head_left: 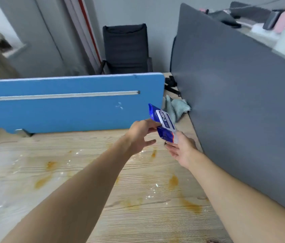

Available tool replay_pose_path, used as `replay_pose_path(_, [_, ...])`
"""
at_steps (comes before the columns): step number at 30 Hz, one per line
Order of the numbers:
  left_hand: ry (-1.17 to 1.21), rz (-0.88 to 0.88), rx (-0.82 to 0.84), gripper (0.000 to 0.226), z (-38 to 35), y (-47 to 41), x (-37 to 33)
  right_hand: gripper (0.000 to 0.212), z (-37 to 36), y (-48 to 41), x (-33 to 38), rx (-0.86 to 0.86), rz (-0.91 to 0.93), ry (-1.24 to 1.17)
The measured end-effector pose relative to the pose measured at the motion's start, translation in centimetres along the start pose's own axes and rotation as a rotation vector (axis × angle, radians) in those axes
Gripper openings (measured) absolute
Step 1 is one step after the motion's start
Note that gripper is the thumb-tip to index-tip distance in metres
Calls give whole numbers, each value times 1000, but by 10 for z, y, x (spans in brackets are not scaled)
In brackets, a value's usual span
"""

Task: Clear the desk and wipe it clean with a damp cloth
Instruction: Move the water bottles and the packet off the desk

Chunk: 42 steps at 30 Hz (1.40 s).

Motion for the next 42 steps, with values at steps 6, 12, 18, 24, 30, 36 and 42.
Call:
replay_pose_path(6, [65, -152, -328, 9, 152, 116, -21, 20, -155, 79, -20, 231, 74, 188])
replay_pose_path(12, [230, -262, -590, 16, 314, 267, -16, 11, -331, 191, -82, 477, 96, 337])
replay_pose_path(18, [218, -350, -754, 40, 441, 441, -7, 26, -499, 331, -163, 883, 166, 649])
replay_pose_path(24, [96, -294, -881, 35, 540, 600, 21, 23, -613, 447, -246, 1204, 65, 673])
replay_pose_path(30, [25, -164, -1142, 27, 612, 695, 69, 24, -687, 503, -347, 1357, -191, 621])
replay_pose_path(36, [-69, 31, -1470, 40, 671, 762, 121, 37, -752, 513, -426, 1176, -189, 571])
replay_pose_path(42, [-269, 357, -1467, 22, 695, 777, 174, 40, -816, 521, -463, 1057, -158, 549])
Point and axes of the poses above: each hand's wrist, its own y-axis away from the middle knuckle, its own z-axis out of the back of the hand, x = y × z, the point moved 8 cm from there along -y, towards the middle knuckle, and after that the axes turned 7 degrees about x, right-handed, at the moved point
